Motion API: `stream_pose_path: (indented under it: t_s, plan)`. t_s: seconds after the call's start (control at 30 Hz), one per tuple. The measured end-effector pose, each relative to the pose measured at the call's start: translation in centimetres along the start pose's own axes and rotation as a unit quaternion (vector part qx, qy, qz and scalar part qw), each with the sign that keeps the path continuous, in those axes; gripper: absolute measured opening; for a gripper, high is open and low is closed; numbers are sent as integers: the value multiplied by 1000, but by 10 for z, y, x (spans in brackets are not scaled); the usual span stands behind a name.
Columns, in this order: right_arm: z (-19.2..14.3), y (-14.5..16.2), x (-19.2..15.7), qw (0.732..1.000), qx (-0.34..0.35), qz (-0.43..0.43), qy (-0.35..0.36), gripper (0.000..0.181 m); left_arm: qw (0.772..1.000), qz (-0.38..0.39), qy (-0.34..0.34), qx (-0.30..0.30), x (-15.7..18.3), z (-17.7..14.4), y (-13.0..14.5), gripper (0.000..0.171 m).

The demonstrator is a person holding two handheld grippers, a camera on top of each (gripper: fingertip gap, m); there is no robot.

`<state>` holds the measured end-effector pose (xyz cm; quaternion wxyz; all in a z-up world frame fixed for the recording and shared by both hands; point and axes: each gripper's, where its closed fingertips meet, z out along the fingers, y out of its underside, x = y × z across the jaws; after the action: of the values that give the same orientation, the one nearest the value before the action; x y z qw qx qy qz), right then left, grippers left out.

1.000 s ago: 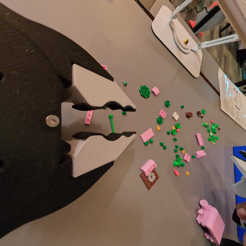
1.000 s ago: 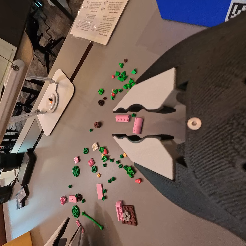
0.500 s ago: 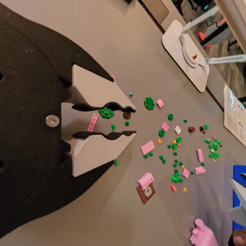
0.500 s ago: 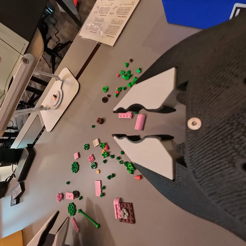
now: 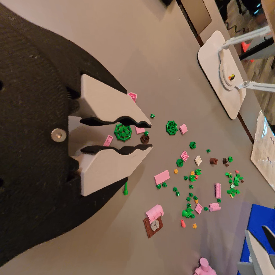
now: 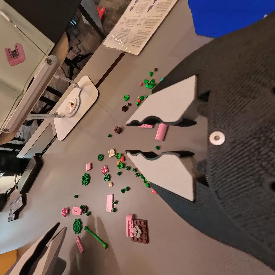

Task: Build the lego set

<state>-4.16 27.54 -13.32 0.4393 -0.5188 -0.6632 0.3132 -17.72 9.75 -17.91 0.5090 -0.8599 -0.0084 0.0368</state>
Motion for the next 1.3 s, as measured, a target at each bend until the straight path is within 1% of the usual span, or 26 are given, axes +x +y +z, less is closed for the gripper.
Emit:
stream_pose_path:
  t_s: [0.07,0.17,0.23,0.3,0.4,0.5,0.53,0.63,0.7,0.8,0.93,0.97,1.0,1.07,1.23,1.3]
  plan:
    - [-2,-3,0,1000,7,-1,0,30,1000,-10,-20,4,-11,-3,0,19]
    - [-7,-8,2,1000,22,2,5,30,997,-38,-69,18,-37,-12,-2,14]
    - [-10,-12,5,999,33,8,8,30,994,-66,-80,31,-50,-19,-3,12]
    - [-15,-16,10,998,51,20,14,30,992,-82,-85,39,-58,-23,-3,9]
    - [-26,-24,23,995,87,45,28,30,990,-83,-99,47,-63,-27,-5,0]
    - [-33,-26,32,990,112,76,27,29,992,-71,-101,37,-60,-24,-2,0]
    - [-34,-25,34,989,115,86,23,29,992,-67,-100,31,-59,-22,-1,1]
    - [-33,-26,31,987,121,104,10,29,993,-68,-91,9,-55,-14,7,16]
    - [-31,-26,27,988,118,99,6,29,993,-78,-86,-13,-56,-9,13,25]
    - [-26,-25,21,991,109,82,6,29,991,-92,-90,-34,-61,-2,18,29]
    - [-24,-25,16,992,105,76,4,29,986,-109,-74,-104,-61,11,36,44]
    - [-23,-24,16,991,105,78,3,29,984,-112,-73,-116,-61,13,39,44]
    - [-23,-24,17,991,105,80,3,29,983,-115,-74,-123,-62,14,42,43]
    - [-23,-24,16,991,105,82,1,29,982,-119,-75,-127,-62,15,43,32]
    - [-21,-25,10,992,104,78,-6,29,983,-105,-59,-138,-56,17,45,15]
    - [-20,-27,5,991,106,76,-13,29,984,-96,-62,-140,-55,17,45,15]
